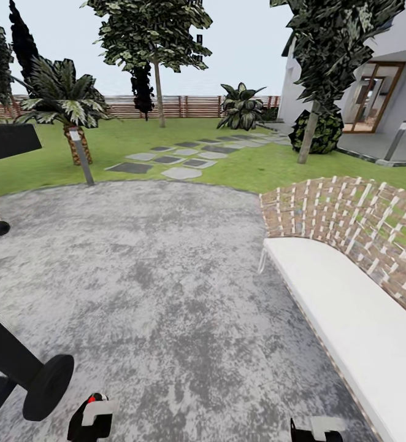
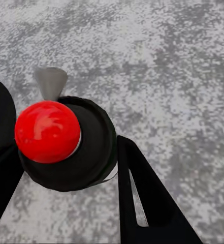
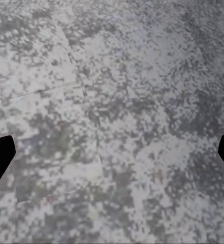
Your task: In the garden, pick up the pesticide atomizer on the floor and spray pesticide onto both trees until each tree trunk is fully covered.
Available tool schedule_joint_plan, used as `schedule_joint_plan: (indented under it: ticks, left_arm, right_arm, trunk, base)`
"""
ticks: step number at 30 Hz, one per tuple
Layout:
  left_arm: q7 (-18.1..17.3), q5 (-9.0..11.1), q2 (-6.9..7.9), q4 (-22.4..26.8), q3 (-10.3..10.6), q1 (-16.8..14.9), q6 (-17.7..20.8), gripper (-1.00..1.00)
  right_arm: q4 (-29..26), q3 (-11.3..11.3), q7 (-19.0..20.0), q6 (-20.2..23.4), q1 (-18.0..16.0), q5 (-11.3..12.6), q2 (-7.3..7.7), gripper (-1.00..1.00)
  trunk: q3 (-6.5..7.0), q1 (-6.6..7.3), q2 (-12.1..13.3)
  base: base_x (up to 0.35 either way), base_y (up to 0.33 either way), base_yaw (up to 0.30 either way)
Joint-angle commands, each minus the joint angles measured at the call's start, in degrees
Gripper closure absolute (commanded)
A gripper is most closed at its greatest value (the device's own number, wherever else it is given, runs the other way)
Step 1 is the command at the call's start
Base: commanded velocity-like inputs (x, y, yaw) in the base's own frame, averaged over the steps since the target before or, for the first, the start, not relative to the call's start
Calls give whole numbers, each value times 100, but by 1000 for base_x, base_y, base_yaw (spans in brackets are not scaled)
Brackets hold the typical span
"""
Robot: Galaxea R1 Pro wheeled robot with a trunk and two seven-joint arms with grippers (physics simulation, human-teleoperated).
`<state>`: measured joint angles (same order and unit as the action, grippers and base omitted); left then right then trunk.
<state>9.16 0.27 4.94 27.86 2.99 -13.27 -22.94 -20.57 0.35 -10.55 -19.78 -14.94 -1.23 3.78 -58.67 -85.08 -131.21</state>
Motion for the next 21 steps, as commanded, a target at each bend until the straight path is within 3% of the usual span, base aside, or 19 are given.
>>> schedule_joint_plan:
  ticks: [1, 21]
  left_arm:
    - [-2, -1, 1, 1, 0, 0, 0, 100]
    - [-2, -1, 7, 1, -2, 0, 8, 100]
  right_arm:
    - [0, 0, 0, 0, 0, 0, 0, -100]
    - [0, 0, 0, 0, 0, 0, 0, -100]
  trunk:
    - [0, 0, 0]
    - [0, 0, 0]
  base:
    - [339, 0, 0]
    - [339, 0, 0]
